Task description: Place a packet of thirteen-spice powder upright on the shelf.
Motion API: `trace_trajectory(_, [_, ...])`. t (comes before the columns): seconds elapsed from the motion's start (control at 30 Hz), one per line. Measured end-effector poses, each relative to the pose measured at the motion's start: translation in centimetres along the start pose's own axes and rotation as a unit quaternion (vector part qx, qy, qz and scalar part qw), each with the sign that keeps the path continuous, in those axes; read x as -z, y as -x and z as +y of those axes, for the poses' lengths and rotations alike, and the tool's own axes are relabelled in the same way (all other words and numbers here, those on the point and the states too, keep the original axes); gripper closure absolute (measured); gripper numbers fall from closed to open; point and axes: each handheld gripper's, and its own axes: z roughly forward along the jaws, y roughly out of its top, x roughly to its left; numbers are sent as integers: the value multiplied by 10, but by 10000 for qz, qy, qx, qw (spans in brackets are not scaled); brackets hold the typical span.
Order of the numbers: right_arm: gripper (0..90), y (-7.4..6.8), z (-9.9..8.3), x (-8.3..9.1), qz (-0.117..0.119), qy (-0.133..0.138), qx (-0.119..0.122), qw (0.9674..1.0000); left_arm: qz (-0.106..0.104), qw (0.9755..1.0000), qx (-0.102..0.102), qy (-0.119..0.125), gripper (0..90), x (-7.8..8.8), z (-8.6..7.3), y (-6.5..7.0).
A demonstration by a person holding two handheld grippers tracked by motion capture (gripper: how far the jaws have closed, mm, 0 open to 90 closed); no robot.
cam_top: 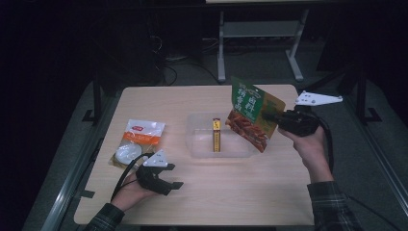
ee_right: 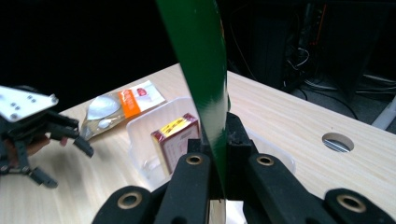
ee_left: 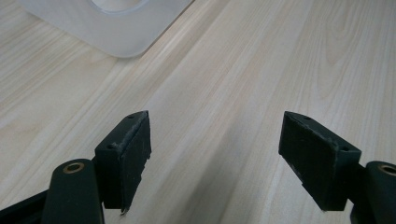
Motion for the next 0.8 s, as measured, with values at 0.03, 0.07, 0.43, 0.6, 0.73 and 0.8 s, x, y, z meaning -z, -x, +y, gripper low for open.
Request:
trace_trajectory(0.03, [898, 1, 2, -5, -43, 18, 11, 10000, 1, 10000, -7, -24, 248, 0, 0, 0])
trace_trajectory(0.07, [897, 2, 3, -7, -54, 32, 11, 10000, 2, 10000, -12, -31, 248, 0, 0, 0])
trace_trajectory(0.43, [897, 10, 8, -30, -187, 56, -26, 9998, 0, 10000, -21, -32, 248, -2, 0, 1])
trace_trajectory(0.6, [897, 13, 5, -41, -175, 48, -54, 9998, -21, 10000, -11, -60, 248, -2, 0, 1])
trace_trajectory(0.73, [897, 14, 3, -49, -138, 31, -46, 9999, -31, 10000, -11, -77, 248, -3, 0, 2])
trace_trajectory(0.8, [897, 15, 1, -51, -121, 6, -41, 9999, -48, 10000, 1, -76, 248, -4, -1, 1])
